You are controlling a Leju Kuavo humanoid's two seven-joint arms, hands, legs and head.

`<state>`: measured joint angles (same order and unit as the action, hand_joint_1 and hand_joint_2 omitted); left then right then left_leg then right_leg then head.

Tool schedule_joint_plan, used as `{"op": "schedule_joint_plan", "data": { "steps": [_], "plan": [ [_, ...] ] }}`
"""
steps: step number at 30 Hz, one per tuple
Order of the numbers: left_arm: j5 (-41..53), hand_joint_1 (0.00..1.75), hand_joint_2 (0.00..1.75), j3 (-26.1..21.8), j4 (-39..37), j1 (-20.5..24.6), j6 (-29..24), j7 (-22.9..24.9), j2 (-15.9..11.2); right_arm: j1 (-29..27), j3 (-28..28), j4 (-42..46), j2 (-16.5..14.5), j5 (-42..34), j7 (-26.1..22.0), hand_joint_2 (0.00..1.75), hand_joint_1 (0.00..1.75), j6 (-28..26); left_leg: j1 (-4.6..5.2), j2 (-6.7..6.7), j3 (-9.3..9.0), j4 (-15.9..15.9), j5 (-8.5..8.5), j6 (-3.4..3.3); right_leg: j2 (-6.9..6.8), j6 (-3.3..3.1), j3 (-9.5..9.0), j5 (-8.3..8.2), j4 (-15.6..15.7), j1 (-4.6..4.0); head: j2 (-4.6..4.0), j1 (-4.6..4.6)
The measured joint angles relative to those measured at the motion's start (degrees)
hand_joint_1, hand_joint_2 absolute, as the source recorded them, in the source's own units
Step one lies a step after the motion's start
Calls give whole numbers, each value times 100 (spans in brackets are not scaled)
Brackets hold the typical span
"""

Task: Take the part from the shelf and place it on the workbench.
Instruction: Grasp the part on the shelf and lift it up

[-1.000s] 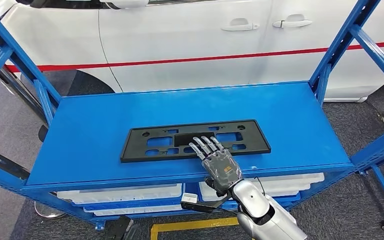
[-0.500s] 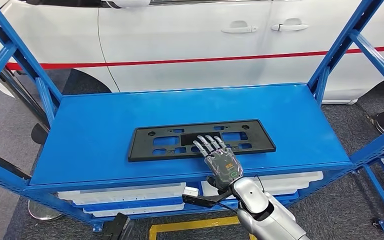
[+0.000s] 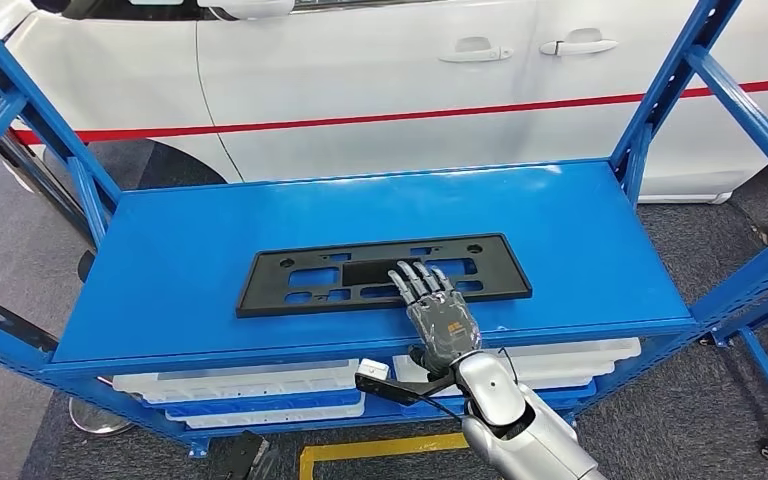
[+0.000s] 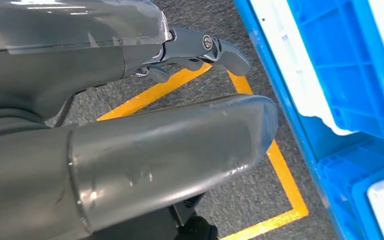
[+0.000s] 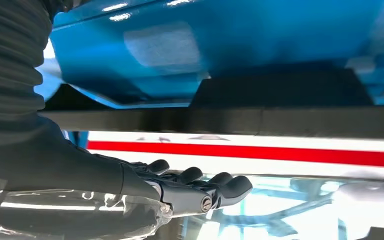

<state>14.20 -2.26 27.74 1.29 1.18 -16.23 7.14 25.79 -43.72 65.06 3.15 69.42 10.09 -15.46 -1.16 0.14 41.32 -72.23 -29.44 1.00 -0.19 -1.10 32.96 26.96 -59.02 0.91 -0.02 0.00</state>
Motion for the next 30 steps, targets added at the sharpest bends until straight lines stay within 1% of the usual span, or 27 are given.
{"op": "schedule_joint_plan", "data": {
  "steps": [1,2,3,4,6,7,8,9,10,11,12,13,14,15,16,17,18,19,21,22,23,24,25,27,28,29,30],
  "plan": [
    [-14,0,0,-1,0,-7,-7,-3,-1,-64,75,7,-42,-61,19,175,0,-132,2,0,-201,407,207,-28,4,5,-6,4,-1,-4,0,0],
    [-33,0,0,-1,0,-11,-18,-8,-5,-144,172,23,-87,-150,24,175,0,-297,13,1,-396,810,353,-60,8,17,-7,11,-4,-18,0,1],
    [-57,0,0,-2,0,-18,-28,-14,-8,-229,303,55,-143,-255,12,175,0,-503,27,2,-542,1125,451,-94,15,36,-1,16,-8,-29,0,2],
    [-77,0,0,-2,0,-30,-34,-21,-11,-296,448,101,-200,-347,-8,175,0,-685,45,4,-618,1301,481,-122,20,63,10,20,-10,-34,0,2],
    [-100,0,0,-2,0,-68,-39,-31,-14,-331,722,208,-295,-461,-54,175,0,-905,74,7,-638,1361,475,-175,28,134,9,19,10,-29,0,2],
    [-102,0,0,-2,0,-86,-39,-33,-13,-323,819,256,-321,-478,-66,175,0,-927,65,10,-660,1393,492,-206,26,169,-6,30,10,-20,0,2],
    [-103,0,0,-2,0,-97,-39,-35,-12,-317,895,294,-335,-482,-77,175,0,-930,52,9,-687,1432,512,-244,24,198,0,77,-39,-17,0,6],
    [-103,0,0,-2,0,-101,-38,-37,-11,-315,953,319,-343,-483,-84,175,0,-928,36,7,-712,1472,533,-283,22,218,61,179,-186,-18,0,7],
    [-103,0,0,-2,0,-104,-38,-39,-10,-316,1004,332,-352,-485,-89,175,0,-925,24,5,-728,1496,546,-313,21,230,190,335,-457,-14,0,10],
    [-104,0,0,-2,0,-106,-37,-40,-10,-320,1050,336,-361,-488,-91,175,0,-913,28,2,-732,1501,545,-335,22,239,389,518,-831,-16,0,10],
    [-104,0,0,-2,0,-109,-37,-39,-10,-330,1089,334,-369,-493,-91,175,0,-889,33,1,-731,1498,541,-346,22,249,597,663,-1205,-14,0,9],
    [-105,0,0,-2,0,-114,-37,-39,-10,-346,1122,330,-373,-498,-91,175,0,-860,37,-2,-732,1492,534,-348,22,257,757,718,-1470,-14,0,10],
    [-106,0,0,-2,0,-117,-37,-38,-10,-362,1150,325,-376,-502,-91,175,0,-832,40,-7,-733,1481,523,-346,21,260,824,653,-1532,-13,0,9],
    [-106,0,0,-1,0,-118,-37,-38,-10,-373,1172,320,-380,-504,-91,175,0,-811,41,-13,-736,1464,509,-338,20,256,768,479,-1354,-12,0,10],
    [-106,0,0,0,0,-117,-37,-38,-10,-379,1191,317,-387,-505,-92,175,0,-802,41,-18,-740,1440,489,-324,19,243,617,247,-998,-12,0,10],
    [-107,0,0,1,0,-113,-37,-38,-10,-380,1210,315,-397,-506,-94,175,0,-800,45,-21,-739,1412,464,-305,18,223,443,65,-610,-16,0,10],
    [-108,0,0,2,0,-110,-38,-38,-10,-380,1228,314,-413,-515,-96,175,0,-803,55,-24,-737,1383,439,-279,19,200,303,-61,-296,-26,0,10],
    [-110,0,0,3,0,-107,-39,-38,-11,-381,1246,313,-427,-531,-99,175,0,-808,65,-26,-733,1364,421,-252,21,178,219,-116,-107,-34,0,8],
    [-113,0,0,3,0,-102,-42,-38,-12,-384,1281,310,-453,-570,-104,175,0,-821,73,-28,-731,1357,406,-194,26,130,200,-116,-41,-58,0,6],
    [-113,0,0,3,0,-101,-44,-38,-13,-384,1295,311,-462,-582,-107,175,0,-825,66,-28,-729,1356,398,-165,26,97,192,-123,-30,-49,0,4],
    [-113,0,0,3,0,-100,-45,-38,-13,-382,1308,313,-473,-585,-111,175,0,-826,59,-28,-719,1320,364,-134,25,63,180,-131,-12,-41,0,5],
    [-113,0,0,3,0,-98,-46,-38,-14,-379,1319,314,-485,-583,-118,175,0,-825,53,-27,-673,1199,278,-102,21,29,166,-140,7,-27,0,3],
    [-113,0,0,3,0,-96,-48,-38,-15,-379,1326,315,-498,-574,-131,175,0,-823,45,-26,-567,956,131,-74,15,2,153,-145,24,-13,0,2],
    [-114,0,0,3,0,-99,-51,-36,-15,-391,1334,309,-515,-533,-169,175,0,-820,34,-25,-228,219,-232,-27,8,-27,148,-138,25,-14,0,-1],
    [-115,0,0,4,0,-103,-53,-34,-15,-404,1334,302,-517,-501,-189,175,0,-819,30,-24,-70,-101,-339,-15,7,-32,147,-134,24,-16,0,0],
    [-115,0,0,4,0,-107,-54,-33,-15,-418,1333,293,-519,-465,-204,175,0,-819,29,-24,8,-243,-340,-10,8,-34,144,-129,23,-17,0,-1],
    [-115,0,0,5,0,-107,-54,-33,-15,-430,1333,285,-520,-426,-215,175,0,-818,29,-23,-24,-163,-229,-15,11,-32,135,-124,22,-17,0,-1]
  ]
}}
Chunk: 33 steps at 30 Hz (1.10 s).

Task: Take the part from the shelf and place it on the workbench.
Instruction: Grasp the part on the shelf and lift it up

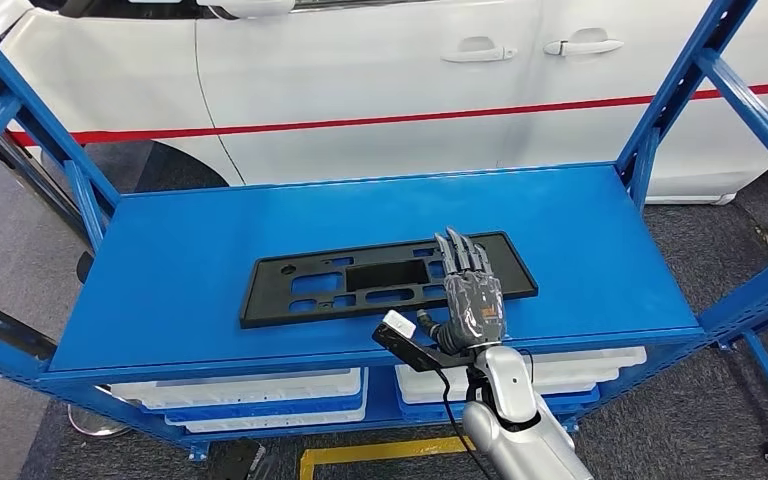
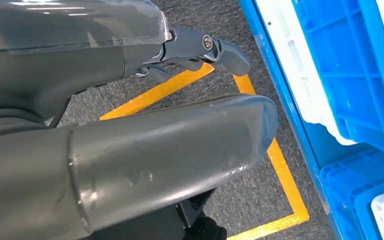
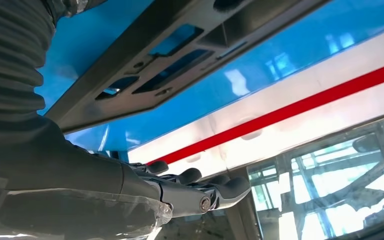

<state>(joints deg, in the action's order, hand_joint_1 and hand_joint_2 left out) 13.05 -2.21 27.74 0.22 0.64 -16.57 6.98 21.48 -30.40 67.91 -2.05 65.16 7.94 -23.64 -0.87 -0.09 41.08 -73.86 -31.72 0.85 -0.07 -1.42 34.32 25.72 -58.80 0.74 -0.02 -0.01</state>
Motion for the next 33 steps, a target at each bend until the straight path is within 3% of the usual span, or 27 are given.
{"op": "schedule_joint_plan", "data": {
  "steps": [3,5,9,11,13,14,15,16,18,20,23,25,28,29,30,31,33],
  "plan": [
    [-2,0,0,1,0,21,-3,0,-3,-11,-10,-11,-5,127,-26,175,0,7,13,1,-533,1125,556,-64,12,42,-38,29,-6,-11,0,0],
    [-3,0,0,4,0,38,-3,1,-5,-8,-46,-21,-7,214,-59,175,0,44,41,-6,-710,1520,648,-119,16,94,-34,34,-7,-24,0,1],
    [-9,0,0,39,0,62,-1,5,-5,17,-175,-56,-5,322,-102,175,0,179,36,-22,-756,1619,677,-251,14,222,-24,107,-68,-14,0,4],
    [-22,0,0,80,0,96,-1,10,-3,46,-236,-79,-4,355,-103,175,0,232,26,-17,-788,1663,697,-317,14,256,208,398,-575,-1,0,7],
    [-42,0,0,115,0,114,-1,19,-4,49,-283,-114,1,369,-103,175,0,273,38,-14,-789,1662,689,-353,13,274,586,704,-1311,2,0,7],
    [-50,0,0,127,0,113,-1,24,-5,43,-302,-133,6,373,-103,175,0,286,43,-16,-790,1656,683,-358,13,278,702,733,-1516,2,0,8],
    [-58,0,0,136,0,112,-1,27,-5,40,-320,-153,11,376,-102,175,0,294,46,-19,-792,1646,674,-359,13,275,717,649,-1512,1,0,8],
    [-62,0,0,141,0,113,-2,30,-5,43,-338,-166,15,378,-101,175,0,295,47,-24,-796,1630,662,-353,12,264,626,473,-1299,1,0,8],
    [-66,0,0,149,-1,123,-4,31,-4,63,-368,-179,17,380,-97,175,0,295,61,-31,-799,1581,619,-322,11,216,271,99,-544,-15,0,8],
    [-69,0,0,156,-2,132,-5,30,-3,81,-380,-181,19,381,-89,175,0,292,78,-32,-785,1540,584,-275,13,172,61,-23,-87,-43,0,5],
    [-80,0,0,172,-2,139,-8,29,-5,86,-381,-189,26,380,-71,175,0,285,73,-28,-781,1524,556,-190,23,118,37,-11,-16,-41,0,4],
    [-83,0,0,183,-2,148,-9,28,-8,94,-382,-190,27,382,-68,175,0,283,61,-25,-688,1288,388,-122,12,62,-2,-28,34,-6,0,3],
    [-83,0,0,196,-3,148,-9,28,-10,102,-393,-198,27,387,-68,175,0,284,22,-21,-195,261,-97,-36,-9,16,-20,-20,42,6,0,1],
    [-83,0,0,200,-6,143,-8,28,-11,100,-399,-204,28,388,-68,175,0,285,9,-21,-55,1,-154,-17,-10,14,-21,-13,34,7,0,2],
    [-84,0,0,207,-10,139,-8,24,-12,100,-407,-209,28,388,-68,175,0,286,-3,-20,-5,-65,-102,-4,-9,16,-23,-3,25,9,0,2],
    [-89,0,0,218,-14,140,-7,14,-14,101,-414,-211,27,388,-68,175,0,287,-15,-18,-76,112,63,2,-5,25,-33,9,15,14,0,1],
    [-102,0,0,247,-21,155,-2,-15,-23,109,-426,-211,23,388,-68,175,0,288,-33,-13,-431,881,465,-3,2,63,-57,42,-7,17,0,2]
  ]
}}
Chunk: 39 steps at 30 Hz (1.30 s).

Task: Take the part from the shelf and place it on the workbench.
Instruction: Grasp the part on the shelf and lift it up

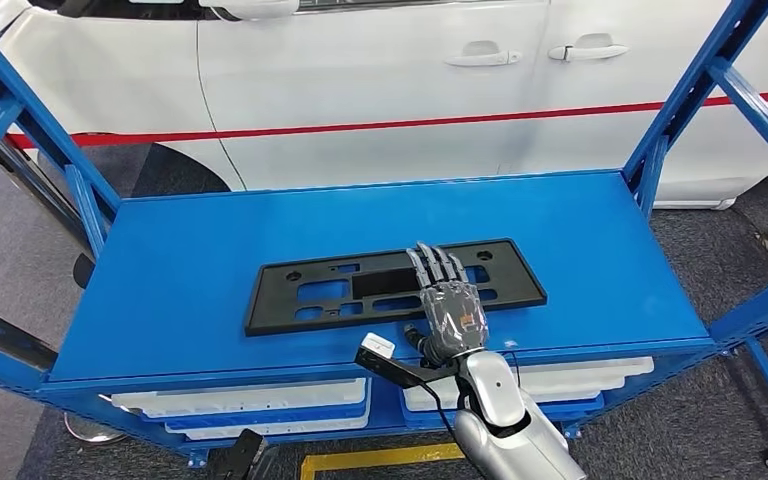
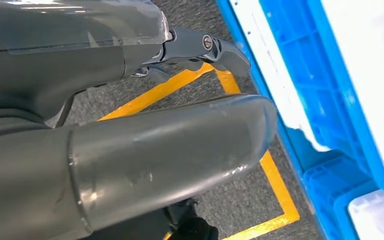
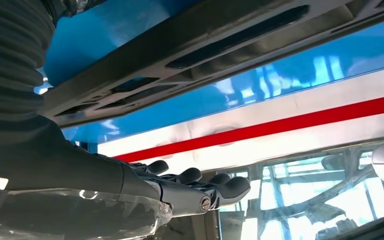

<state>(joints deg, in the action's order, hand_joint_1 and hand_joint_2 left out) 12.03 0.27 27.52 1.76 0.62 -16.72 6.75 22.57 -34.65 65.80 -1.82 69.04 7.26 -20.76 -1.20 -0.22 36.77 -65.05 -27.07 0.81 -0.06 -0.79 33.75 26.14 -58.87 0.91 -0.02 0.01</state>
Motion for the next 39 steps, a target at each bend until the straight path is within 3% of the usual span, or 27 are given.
{"op": "schedule_joint_plan", "data": {
  "steps": [2,6,8,10,11,12,13,16,18,22,23,25,27,28,29,30,32,36,38,39],
  "plan": [
    [-12,0,0,27,-9,22,8,-26,-8,21,-7,-1,-7,-4,-1,175,0,1,17,-5,-237,530,168,-45,5,58,4,17,-20,-14,0,3],
    [-19,0,0,45,-24,33,13,-46,-7,48,-25,-1,-11,-10,0,175,0,0,37,-17,-262,652,197,-201,5,183,29,52,-48,-6,0,4],
    [-23,0,0,56,-26,49,12,-68,-7,65,-38,-4,-10,-11,4,175,0,0,25,-10,-274,694,223,-280,6,219,212,308,-450,7,0,5],
    [-45,0,0,75,-30,58,8,-93,-8,71,-48,-18,-8,-15,8,175,0,0,42,-5,-271,694,223,-314,7,236,585,671,-1222,3,0,6],
    [-62,0,0,84,-33,57,5,-101,-9,68,-49,-29,-7,-18,10,175,0,0,52,-5,-270,691,220,-319,6,238,744,764,-1532,2,0,6],
    [-86,0,0,90,-40,56,3,-104,-9,65,-50,-38,-4,-21,12,175,0,0,62,-6,-271,687,217,-324,6,230,817,744,-1653,-2,0,6],
    [-111,0,0,91,-46,56,1,-104,-9,64,-50,-43,-3,-24,13,175,0,-1,70,-10,-275,682,212,-326,6,212,778,614,-1545,-7,0,6],
    [-185,0,0,89,-62,61,2,-101,-5,78,-50,-45,-2,-25,19,175,0,-4,102,-20,-295,664,188,-307,0,99,253,59,-418,-49,1,5],
    [-202,0,0,89,-71,65,4,-98,-3,88,-51,-45,-2,-23,26,175,0,-4,119,-18,-289,655,176,-265,-5,49,86,-37,-36,-84,1,4],
    [-202,0,0,89,-81,73,5,-94,-9,95,-51,-44,-7,-21,28,175,0,-5,105,-9,-240,523,60,-137,-4,-26,45,-76,56,-52,0,3],
    [-202,0,0,89,-83,77,6,-94,-10,99,-52,-44,-10,-20,28,175,0,-5,97,-8,-147,306,-77,-100,-11,-52,30,-87,80,-32,0,2],
    [-202,0,0,89,-89,76,6,-94,-10,101,-53,-49,-10,-19,28,175,0,-4,69,-7,198,-441,-457,-30,-21,-80,28,-85,82,-31,0,-2],
    [-202,0,0,89,-102,68,6,-93,-10,92,-54,-58,-10,-19,28,175,0,-3,43,-6,476,-1008,-628,15,-23,-82,31,-78,71,-29,0,-2],
    [-203,0,0,89,-109,67,6,-92,-11,89,-54,-62,-10,-19,28,175,0,-3,31,-5,463,-973,-537,27,-20,-77,30,-72,60,-26,0,-2],
    [-203,0,0,89,-114,70,6,-92,-12,88,-54,-64,-10,-19,29,175,0,-2,20,-3,328,-692,-343,31,-14,-65,26,-61,46,-20,0,-1],
    [-204,0,0,89,-116,77,6,-94,-14,90,-54,-64,-10,-17,31,175,0,-1,9,0,123,-269,-121,30,-9,-47,22,-46,28,-15,0,-1],
    [-213,0,0,89,-119,100,6,-98,-16,96,-54,-63,-9,-12,43,175,0,1,18,-2,-221,439,126,-10,-1,6,33,-17,-12,-30,0,-1],
    [-242,0,0,90,-125,115,4,-104,-18,103,-54,-63,-8,-6,64,175,0,3,38,-14,-303,657,162,-162,3,122,36,-12,-10,-40,1,-1],
    [-251,0,0,91,-127,129,1,-108,-17,112,-54,-63,-6,-6,68,175,0,9,16,-10,-329,715,198,-246,5,174,136,162,-249,-27,0,1],
    [-255,0,0,92,-127,137,0,-110,-17,113,-54,-66,-4,-6,68,175,0,18,12,-6,-336,731,207,-273,6,193,269,329,-538,-18,0,1]
  ]
}}
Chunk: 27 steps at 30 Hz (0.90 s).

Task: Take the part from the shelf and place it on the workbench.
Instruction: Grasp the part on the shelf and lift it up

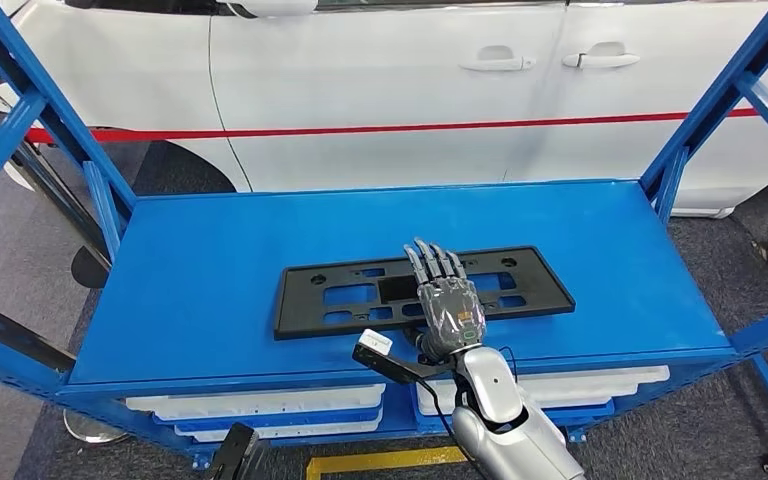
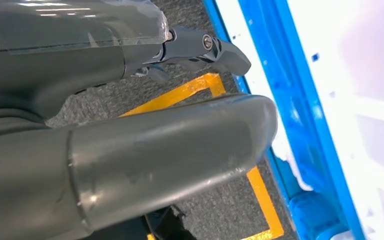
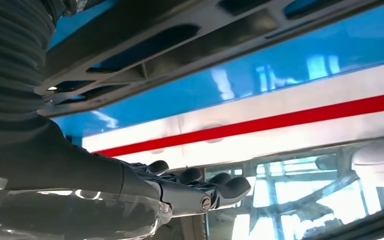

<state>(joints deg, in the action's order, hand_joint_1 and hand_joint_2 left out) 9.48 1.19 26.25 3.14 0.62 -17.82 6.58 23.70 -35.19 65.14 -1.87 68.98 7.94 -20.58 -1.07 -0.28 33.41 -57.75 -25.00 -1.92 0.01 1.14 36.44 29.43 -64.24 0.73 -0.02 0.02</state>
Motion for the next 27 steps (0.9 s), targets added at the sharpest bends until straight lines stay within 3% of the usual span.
{"op": "schedule_joint_plan", "data": {
  "steps": [2,3,4,5,7,9,11,14,17,18,19,20,23,25,27],
  "plan": [
    [-5,0,0,4,-1,8,-1,-6,0,-2,-1,-17,7,-1,1,175,0,46,7,2,5,2,1,-23,0,29,373,335,-751,2,0,1],
    [-9,0,0,7,-2,8,-1,-9,0,-5,-1,-33,13,-3,2,175,0,87,10,1,4,0,-1,-25,0,37,509,396,-1009,3,0,1],
    [-12,0,0,15,-3,9,-1,-11,0,-6,-2,-49,18,-11,2,175,0,138,12,-2,3,-4,-5,-25,-1,36,550,343,-1063,3,0,1],
    [-16,0,0,27,-4,11,-1,-15,0,-2,-3,-64,22,-22,2,175,0,191,13,-7,-2,-13,-11,-22,-1,27,474,182,-879,3,0,1],
    [-19,0,0,58,-4,17,-1,-24,0,19,-4,-87,25,-40,1,175,0,269,18,-17,-8,-44,-39,3,-1,-16,106,-216,-101,-4,0,1],
    [-21,0,0,77,-4,24,1,-30,0,44,-13,-105,26,-44,-1,175,84,297,39,-19,4,-76,-68,50,2,-63,-135,-389,431,-25,0,-1],
    [-23,0,0,84,-5,27,2,-30,0,56,-28,-125,30,-48,0,175,171,304,47,-18,10,-76,-75,108,10,-103,-152,-389,507,-48,0,-2],
    [-33,0,0,88,-7,36,2,-35,0,81,-52,-138,32,-77,-1,175,175,332,29,-10,80,-255,-221,201,6,-203,-176,-417,555,-16,0,-3],
    [-48,0,0,90,-7,37,1,-41,-2,101,-90,-153,33,-116,-3,175,175,383,18,-4,534,-1251,-720,269,-10,-260,-184,-421,564,-5,0,-5],
    [-49,0,0,90,-7,32,1,-41,-2,96,-99,-163,34,-123,-4,175,175,394,16,-4,690,-1562,-812,279,-12,-262,-184,-419,562,-9,0,-4],
    [-50,0,0,91,-8,27,1,-41,-2,90,-104,-173,37,-128,-5,175,175,398,16,-4,766,-1689,-797,279,-10,-263,-184,-417,559,-11,0,-4],
    [-50,0,0,92,-8,25,2,-41,-4,86,-106,-179,39,-133,-5,175,175,399,16,-4,737,-1598,-675,271,-6,-263,-187,-415,556,-13,0,-4],
    [-51,0,0,93,-9,38,2,-42,-21,89,-107,-182,45,-144,-5,175,175,398,34,-2,218,-457,-122,188,7,-237,-201,-401,545,-25,0,-4],
    [-55,0,0,95,-9,46,2,-44,-33,92,-107,-182,52,-152,-4,175,175,397,66,-4,45,-69,-27,134,11,-184,-193,-400,543,-32,0,-4],
    [-70,0,0,97,-9,43,3,-45,-38,94,-107,-179,60,-168,-3,175,175,391,74,-10,33,-34,-13,85,13,-113,-196,-411,563,-35,0,-4]
  ]
}}
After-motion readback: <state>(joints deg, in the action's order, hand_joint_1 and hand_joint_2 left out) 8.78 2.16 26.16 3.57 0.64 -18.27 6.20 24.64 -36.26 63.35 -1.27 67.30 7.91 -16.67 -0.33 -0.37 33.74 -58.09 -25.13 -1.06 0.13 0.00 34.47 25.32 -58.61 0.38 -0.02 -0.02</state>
